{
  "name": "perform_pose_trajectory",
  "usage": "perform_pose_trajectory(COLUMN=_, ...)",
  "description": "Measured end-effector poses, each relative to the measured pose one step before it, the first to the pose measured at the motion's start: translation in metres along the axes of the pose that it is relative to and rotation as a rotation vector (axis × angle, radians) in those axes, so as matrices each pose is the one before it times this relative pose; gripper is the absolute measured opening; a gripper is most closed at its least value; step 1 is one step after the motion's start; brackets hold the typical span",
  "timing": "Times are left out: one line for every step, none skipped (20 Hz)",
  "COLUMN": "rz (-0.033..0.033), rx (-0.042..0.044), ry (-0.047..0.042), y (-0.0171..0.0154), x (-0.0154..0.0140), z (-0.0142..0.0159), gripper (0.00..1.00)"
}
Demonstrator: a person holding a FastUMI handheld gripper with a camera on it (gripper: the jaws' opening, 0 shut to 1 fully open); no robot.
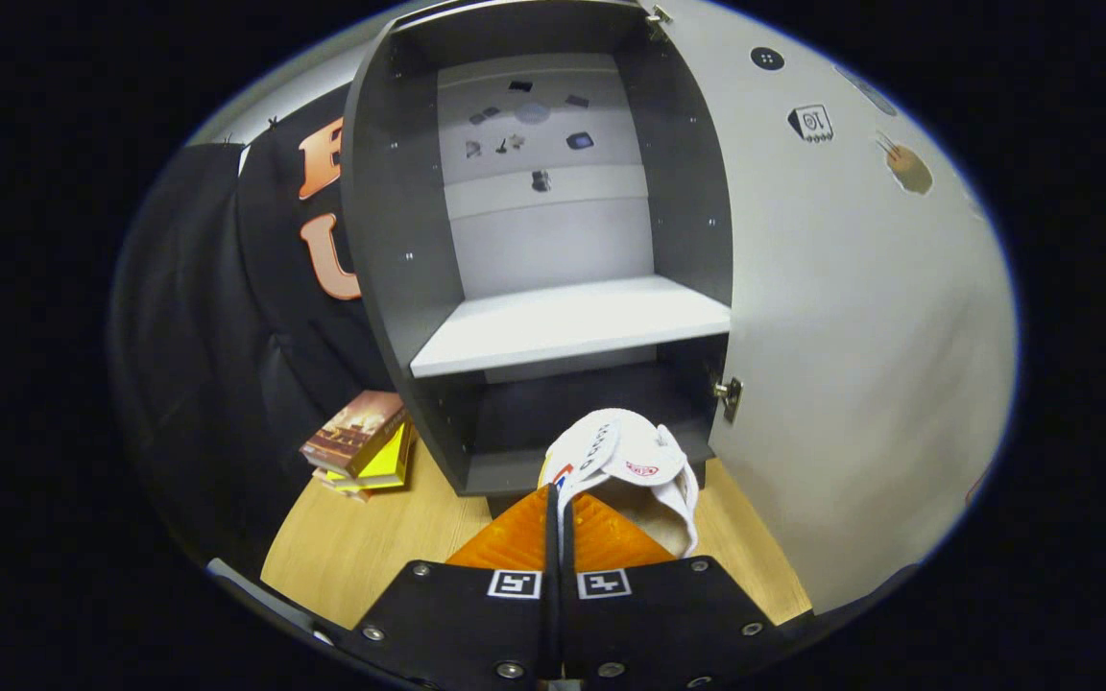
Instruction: Open the shoe cabinet door, grab the shoes and put them into the shoe cabinet, then close the shoe cabinet door.
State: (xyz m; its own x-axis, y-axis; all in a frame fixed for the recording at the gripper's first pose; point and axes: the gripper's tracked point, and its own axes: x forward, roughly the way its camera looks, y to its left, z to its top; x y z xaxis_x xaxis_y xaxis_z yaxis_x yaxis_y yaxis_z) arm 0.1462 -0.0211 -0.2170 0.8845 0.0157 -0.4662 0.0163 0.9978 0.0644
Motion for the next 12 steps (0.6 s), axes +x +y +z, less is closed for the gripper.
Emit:
perform_pose_trajectory(rz=0.00124, rx=-0.00212, ry=-0.02152, y=-0.00154, x=-0.00067, z=0.01365, gripper=0.0)
perform_pose_trajectory(rz=0.00165, rx=-0.00395, ry=-0.02126, y=-0.00057, x=0.00095, z=0.0134, gripper=0.0)
perform_pose_trajectory(rz=0.00168, rx=-0.00434, ry=-0.01848, y=-0.0001, x=0.00231, z=0.0135, gripper=0.0)
perform_pose_trajectory(rz=0.00238, rx=-0.0066, ry=-0.01361, y=-0.00026, x=0.00432, z=0.01015, gripper=0.0)
perform_pose_trajectory(rz=0.0033, rx=-0.00567, ry=-0.01664, y=0.00042, x=0.00429, z=0.01104, gripper=0.0)
perform_pose_trajectory(rz=0.00701, rx=-0.00664, ry=-0.01527, y=0.00135, x=0.0062, z=0.01103, gripper=0.0)
perform_pose_trajectory(rz=0.00673, rx=-0.00904, ry=-0.01115, y=0.00241, x=0.00736, z=0.00999, gripper=0.0)
perform_pose_trajectory(rz=0.0084, rx=-0.01073, ry=-0.00221, y=0.00087, x=0.00905, z=0.00681, gripper=0.0)
perform_pose_trajectory(rz=0.0072, rx=-0.00406, ry=-0.00252, y=0.0011, x=0.0098, z=0.00676, gripper=0.0)
perform_pose_trajectory(rz=0.0096, rx=0.00039, ry=-0.00406, y=0.00219, x=0.00953, z=0.00697, gripper=0.0)
perform_pose_trajectory(rz=0.00814, rx=-0.0015, ry=-0.00647, y=0.00185, x=0.01164, z=0.00677, gripper=0.0)
perform_pose_trajectory(rz=0.00813, rx=-0.00621, ry=-0.00362, y=0.00167, x=0.01066, z=0.00558, gripper=0.0)
